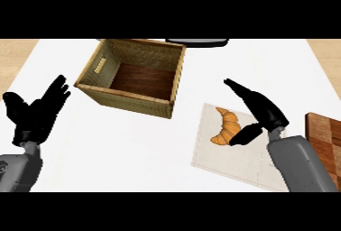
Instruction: Pick the croissant from the placemat and place it in the basket
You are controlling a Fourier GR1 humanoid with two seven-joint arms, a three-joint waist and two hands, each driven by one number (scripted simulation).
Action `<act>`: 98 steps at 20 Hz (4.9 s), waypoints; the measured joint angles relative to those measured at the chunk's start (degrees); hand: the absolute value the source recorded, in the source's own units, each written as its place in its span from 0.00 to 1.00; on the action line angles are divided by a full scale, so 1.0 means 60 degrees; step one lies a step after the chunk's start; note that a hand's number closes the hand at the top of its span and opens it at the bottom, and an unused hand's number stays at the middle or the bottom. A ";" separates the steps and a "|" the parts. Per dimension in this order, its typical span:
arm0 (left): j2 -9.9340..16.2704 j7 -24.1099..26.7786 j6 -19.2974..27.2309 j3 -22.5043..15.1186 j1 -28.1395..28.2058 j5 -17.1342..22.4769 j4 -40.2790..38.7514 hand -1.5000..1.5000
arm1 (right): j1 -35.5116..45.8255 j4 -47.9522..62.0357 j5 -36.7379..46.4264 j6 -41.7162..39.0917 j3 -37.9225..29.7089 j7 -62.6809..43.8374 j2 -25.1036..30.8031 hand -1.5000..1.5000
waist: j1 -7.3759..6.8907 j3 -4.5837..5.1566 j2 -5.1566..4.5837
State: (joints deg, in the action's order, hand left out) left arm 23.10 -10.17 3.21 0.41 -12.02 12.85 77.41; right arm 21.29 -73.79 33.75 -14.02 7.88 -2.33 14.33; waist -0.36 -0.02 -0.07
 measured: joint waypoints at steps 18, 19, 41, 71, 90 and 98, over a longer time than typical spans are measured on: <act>-0.0784 -0.0442 -0.0457 0.0705 -0.0066 -0.0919 0.0298 0.50 | -0.0186 0.1280 0.0712 -0.0405 -0.0563 0.1719 -0.0041 0.00 | 0.0049 0.0003 0.0012; -0.0775 -0.0487 -0.0533 0.0770 0.0013 -0.0898 0.0392 0.50 | -0.0355 0.1054 0.0726 -0.0486 -0.0524 0.1747 -0.0030 0.00 | 0.0052 0.0002 0.0013; -0.1066 -0.0534 -0.1042 0.1360 -0.0025 -0.1341 0.0414 0.50 | -0.0016 0.2325 0.2914 0.0651 0.0145 0.2011 -0.0657 1.00 | 0.0029 0.0039 0.0046; -0.1780 -0.0593 -0.1437 0.0458 -0.0993 -0.1727 -0.0082 0.50 | 0.1686 -0.1538 0.0500 0.5132 0.5720 -0.4809 -0.2381 1.00 | -0.1667 -0.0009 0.0114; -0.1737 -0.0610 -0.1328 0.0521 -0.1248 -0.1867 -0.0535 0.50 | 0.7558 -0.0953 0.1350 0.6916 0.5663 -0.9860 -0.2320 1.00 | -0.1444 0.0123 0.0228; -0.1720 -0.0598 -0.1275 0.0582 -0.1394 -0.1881 -0.0619 0.50 | 0.9972 0.1110 0.1516 0.6637 0.4948 -1.0622 -0.2302 1.00 | -0.1407 0.0134 0.0133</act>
State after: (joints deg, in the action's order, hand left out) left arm 12.78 -13.76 -4.44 3.91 -20.39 1.56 73.70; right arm 81.13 -67.13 42.85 25.80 37.57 -66.06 0.52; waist -8.81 0.79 0.73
